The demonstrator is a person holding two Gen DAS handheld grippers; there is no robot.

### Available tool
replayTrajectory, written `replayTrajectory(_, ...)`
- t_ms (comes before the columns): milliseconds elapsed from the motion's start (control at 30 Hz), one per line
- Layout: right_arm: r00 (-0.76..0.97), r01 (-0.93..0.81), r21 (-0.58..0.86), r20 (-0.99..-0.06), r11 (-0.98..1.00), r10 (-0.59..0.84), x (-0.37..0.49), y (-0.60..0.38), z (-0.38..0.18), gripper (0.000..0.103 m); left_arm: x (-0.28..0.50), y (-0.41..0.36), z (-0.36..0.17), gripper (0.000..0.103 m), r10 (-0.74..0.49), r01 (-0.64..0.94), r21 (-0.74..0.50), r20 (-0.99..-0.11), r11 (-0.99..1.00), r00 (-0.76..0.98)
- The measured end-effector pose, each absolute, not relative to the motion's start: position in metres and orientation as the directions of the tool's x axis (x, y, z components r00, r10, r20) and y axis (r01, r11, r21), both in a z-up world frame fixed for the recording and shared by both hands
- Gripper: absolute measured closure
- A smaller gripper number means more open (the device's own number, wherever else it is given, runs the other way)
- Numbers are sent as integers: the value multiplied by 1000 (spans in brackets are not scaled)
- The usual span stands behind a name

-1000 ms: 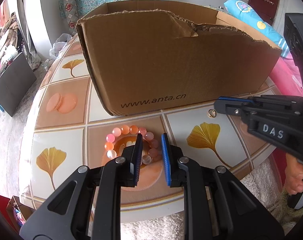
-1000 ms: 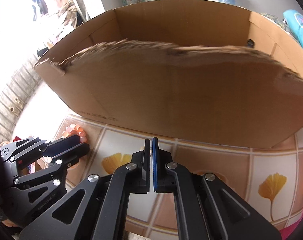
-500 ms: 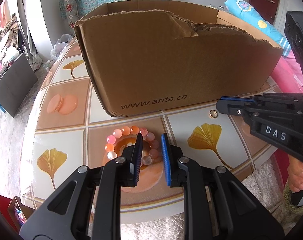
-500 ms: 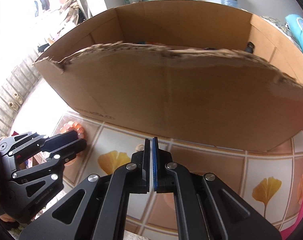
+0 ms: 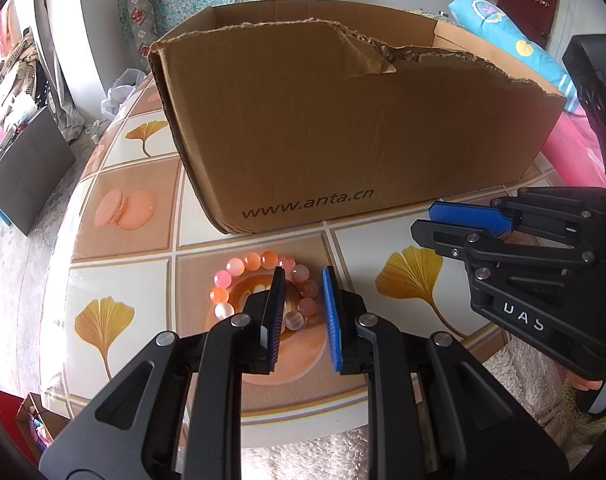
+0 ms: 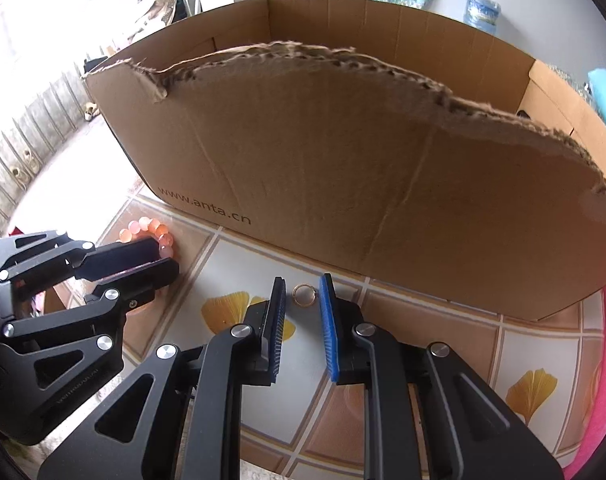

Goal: Organize jewelry

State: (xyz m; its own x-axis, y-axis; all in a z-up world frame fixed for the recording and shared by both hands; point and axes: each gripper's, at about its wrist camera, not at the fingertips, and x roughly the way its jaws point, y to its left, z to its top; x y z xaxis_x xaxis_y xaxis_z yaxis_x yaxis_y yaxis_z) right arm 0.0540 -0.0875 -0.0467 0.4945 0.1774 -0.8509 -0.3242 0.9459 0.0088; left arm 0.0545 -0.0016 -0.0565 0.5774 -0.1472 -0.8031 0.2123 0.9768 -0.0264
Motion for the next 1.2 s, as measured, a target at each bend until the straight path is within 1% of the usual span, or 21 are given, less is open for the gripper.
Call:
replayTrajectory(67, 495, -331, 1, -852, 944, 174, 53, -86, -47, 87, 55, -2, -56, 85, -146, 212, -25, -803, 977, 578)
replayTrajectory(100, 491, -335, 6, -852, 942, 180, 56, -85, -46, 91, 55, -2, -57, 85, -146, 212, -24, -803, 977, 578)
replayTrajectory(333, 478, -324, 52, -852, 945, 211, 58, -88, -47, 91, 54, -2, -57, 85, -146, 214, -23, -801, 977, 580)
replayTrajectory(533, 470, -308, 106, -847, 945, 248, 59, -110, -42, 91, 48, -3, -58, 86, -149, 233, -9, -792, 972, 592)
replayTrajectory(600, 480, -302, 119, -838, 946, 259, 58, -116, -37, 91, 47, -1, -58, 94, -141, 229, 0, -789, 973, 598)
replayTrajectory(633, 487, -299, 128, -832, 946, 266, 57, -119, -33, 91, 47, 1, -57, 94, -148, 232, -8, -789, 973, 596)
replayTrajectory(833, 531, -263, 188, -791, 946, 305, 49, -140, -14, 91, 44, 18, -44, 94, -218, 239, -86, -761, 967, 611)
replayTrajectory(933, 546, -245, 224, -773, 943, 325, 46, -153, -5, 91, 41, 26, -33, 94, -277, 263, -137, -732, 955, 623)
replayTrajectory(1067, 565, -234, 271, -743, 934, 358, 43, -166, 7, 91, 35, 30, -16, 94, -323, 294, -165, -697, 941, 640)
replayTrajectory(1200, 586, -252, 320, -701, 913, 407, 44, -163, 25, 91, 28, 39, 1, 94, -415, 336, -250, -649, 908, 637)
